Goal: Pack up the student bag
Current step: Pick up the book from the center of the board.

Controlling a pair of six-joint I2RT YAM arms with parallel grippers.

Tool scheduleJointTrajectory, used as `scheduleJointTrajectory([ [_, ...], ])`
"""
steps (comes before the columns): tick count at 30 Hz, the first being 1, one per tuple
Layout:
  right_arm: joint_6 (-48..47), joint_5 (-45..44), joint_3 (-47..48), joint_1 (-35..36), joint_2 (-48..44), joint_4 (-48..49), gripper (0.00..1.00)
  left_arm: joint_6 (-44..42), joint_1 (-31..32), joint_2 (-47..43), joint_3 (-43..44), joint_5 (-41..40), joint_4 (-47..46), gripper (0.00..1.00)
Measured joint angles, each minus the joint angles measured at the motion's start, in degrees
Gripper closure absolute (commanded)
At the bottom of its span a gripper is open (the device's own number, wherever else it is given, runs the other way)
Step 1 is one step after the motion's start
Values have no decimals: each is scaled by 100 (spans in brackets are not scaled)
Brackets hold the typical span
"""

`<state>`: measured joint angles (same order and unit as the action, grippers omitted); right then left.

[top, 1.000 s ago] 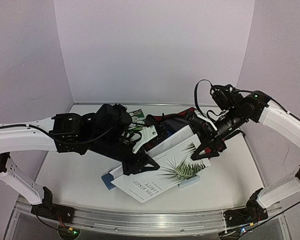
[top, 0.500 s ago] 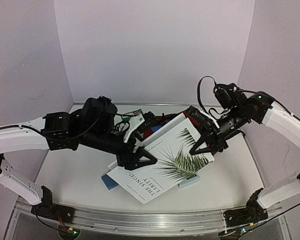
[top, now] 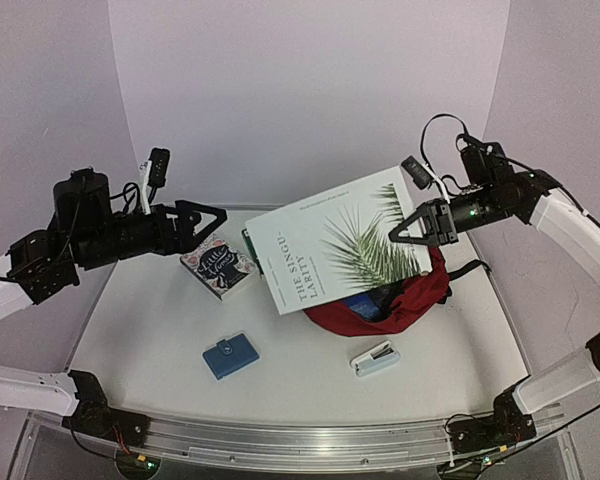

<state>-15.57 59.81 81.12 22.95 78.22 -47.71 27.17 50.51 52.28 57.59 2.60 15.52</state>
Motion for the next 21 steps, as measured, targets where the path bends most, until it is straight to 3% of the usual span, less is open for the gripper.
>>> scheduleJointTrajectory([
  [8,1370,-114,94,-526,360,1056,79,1218,-770,986,-581,374,-601,1],
  [16,1917,541,56,-739,501,1448,79,1358,-858,1875,-586,1910,-2257,1],
  [21,2032,1074,-73,-737,491,1535,79,1534,-936,2288,-586,2886,-3410,8],
])
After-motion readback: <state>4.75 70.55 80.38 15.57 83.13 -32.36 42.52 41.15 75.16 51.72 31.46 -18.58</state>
